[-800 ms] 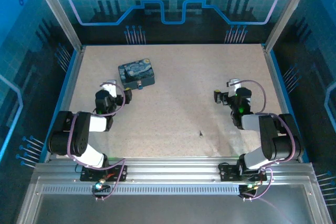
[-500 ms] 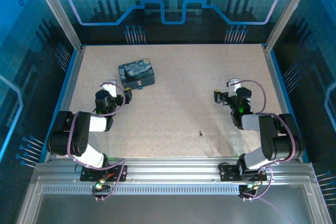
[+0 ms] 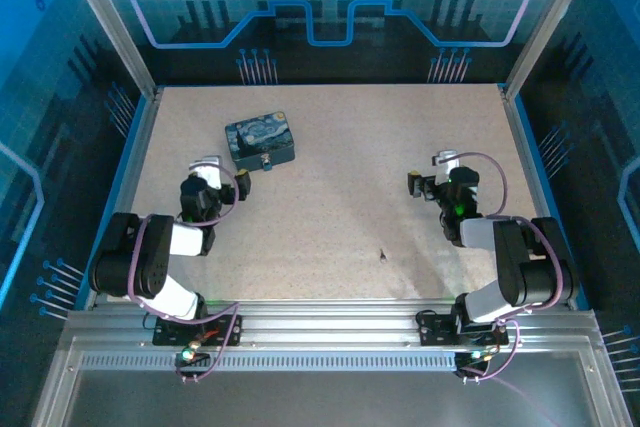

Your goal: Unlock the padlock with the key

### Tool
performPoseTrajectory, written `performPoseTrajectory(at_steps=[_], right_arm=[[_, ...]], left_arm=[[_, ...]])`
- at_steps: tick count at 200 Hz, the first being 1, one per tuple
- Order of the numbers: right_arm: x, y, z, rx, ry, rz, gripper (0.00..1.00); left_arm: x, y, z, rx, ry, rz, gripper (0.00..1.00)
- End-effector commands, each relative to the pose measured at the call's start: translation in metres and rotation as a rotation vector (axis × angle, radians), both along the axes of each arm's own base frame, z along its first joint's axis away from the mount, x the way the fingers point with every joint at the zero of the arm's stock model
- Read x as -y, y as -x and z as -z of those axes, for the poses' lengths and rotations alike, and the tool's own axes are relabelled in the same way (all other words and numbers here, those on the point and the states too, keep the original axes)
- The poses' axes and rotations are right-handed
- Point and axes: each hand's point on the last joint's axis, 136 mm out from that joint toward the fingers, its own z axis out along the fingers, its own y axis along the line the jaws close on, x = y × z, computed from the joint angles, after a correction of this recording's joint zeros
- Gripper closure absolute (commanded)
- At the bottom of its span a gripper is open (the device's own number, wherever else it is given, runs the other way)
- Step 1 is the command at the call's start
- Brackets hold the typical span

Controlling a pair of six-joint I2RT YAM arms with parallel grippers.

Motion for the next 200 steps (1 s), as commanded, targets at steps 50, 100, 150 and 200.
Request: performPoseTrajectory(at_steps=[50, 100, 150, 200], right_arm=[[0.004, 0.01, -0.059, 0.045, -0.048, 0.058, 0.0], [-0.024, 0.033, -0.073, -0.106, -0.21, 0.026, 0.0], [-0.078, 0.082, -0.057, -0.386, -0.303, -0.061, 0.0], [-0.112, 0.147, -0.018, -0.674, -0.242, -0.123, 0.07]], left_arm=[[-0.006, 0.016, -0.06, 0.117, -0.012, -0.046, 0.01], [0.007, 0.016, -0.099, -0.059, 0.315, -0.087, 0.01], [0.067, 0.031, -0.092, -0.252, 0.513, 0.025, 0.01], [0.157, 0.039, -0.084, -0.347, 0.549, 0.211, 0.01]])
